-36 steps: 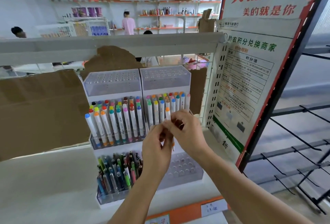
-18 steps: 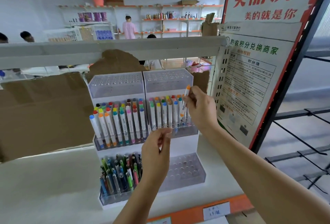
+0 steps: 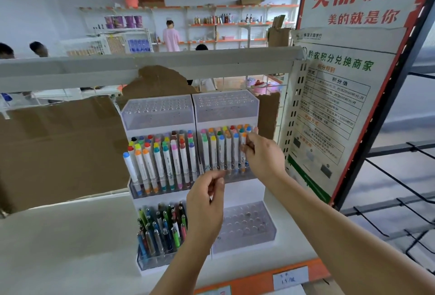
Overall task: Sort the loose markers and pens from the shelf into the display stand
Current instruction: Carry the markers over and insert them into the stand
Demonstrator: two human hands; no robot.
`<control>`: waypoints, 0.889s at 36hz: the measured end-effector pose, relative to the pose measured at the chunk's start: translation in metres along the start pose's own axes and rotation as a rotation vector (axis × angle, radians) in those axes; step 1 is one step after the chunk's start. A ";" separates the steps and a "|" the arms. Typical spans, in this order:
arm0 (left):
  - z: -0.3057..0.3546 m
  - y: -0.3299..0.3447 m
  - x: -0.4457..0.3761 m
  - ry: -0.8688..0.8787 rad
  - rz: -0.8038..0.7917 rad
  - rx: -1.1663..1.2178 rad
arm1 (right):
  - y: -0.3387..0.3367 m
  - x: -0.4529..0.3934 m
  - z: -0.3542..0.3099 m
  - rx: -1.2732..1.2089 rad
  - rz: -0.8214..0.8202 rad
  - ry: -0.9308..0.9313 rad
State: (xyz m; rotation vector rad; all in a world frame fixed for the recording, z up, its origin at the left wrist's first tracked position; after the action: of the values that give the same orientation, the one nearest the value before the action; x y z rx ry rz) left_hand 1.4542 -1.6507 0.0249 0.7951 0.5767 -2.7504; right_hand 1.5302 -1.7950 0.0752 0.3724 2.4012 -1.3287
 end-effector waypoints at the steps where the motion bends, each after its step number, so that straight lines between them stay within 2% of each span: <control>1: -0.001 0.000 0.000 -0.007 -0.010 -0.003 | 0.000 -0.001 -0.001 0.030 -0.002 0.000; 11: 0.000 -0.007 -0.001 -0.005 -0.046 -0.081 | -0.003 0.016 0.002 0.034 -0.006 0.036; 15: 0.003 -0.014 0.007 0.004 -0.023 -0.175 | -0.009 0.027 0.003 0.015 0.062 0.004; 20: 0.009 -0.028 0.019 -0.037 0.042 -0.247 | -0.010 0.040 -0.007 0.036 0.045 -0.092; 24: 0.012 -0.045 0.034 -0.082 0.106 -0.311 | -0.006 0.056 -0.025 -0.021 -0.017 -0.199; 32: 0.008 -0.110 0.078 -0.212 0.265 -0.495 | 0.021 0.097 -0.074 -0.031 -0.263 -0.485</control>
State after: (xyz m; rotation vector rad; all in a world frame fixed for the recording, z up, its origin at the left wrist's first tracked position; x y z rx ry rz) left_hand 1.3513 -1.5635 0.0223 0.4209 0.9727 -2.2676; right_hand 1.4376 -1.7160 0.0523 -0.2601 2.0996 -1.3027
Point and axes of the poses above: each hand's wrist, its own x-axis away from the middle knuckle, its own y-axis out of the palm, z = x × y, the point moved 3 cm from there along -x, towards the middle knuckle, and after that the axes turned 3 degrees about y, right-handed, at the moved point
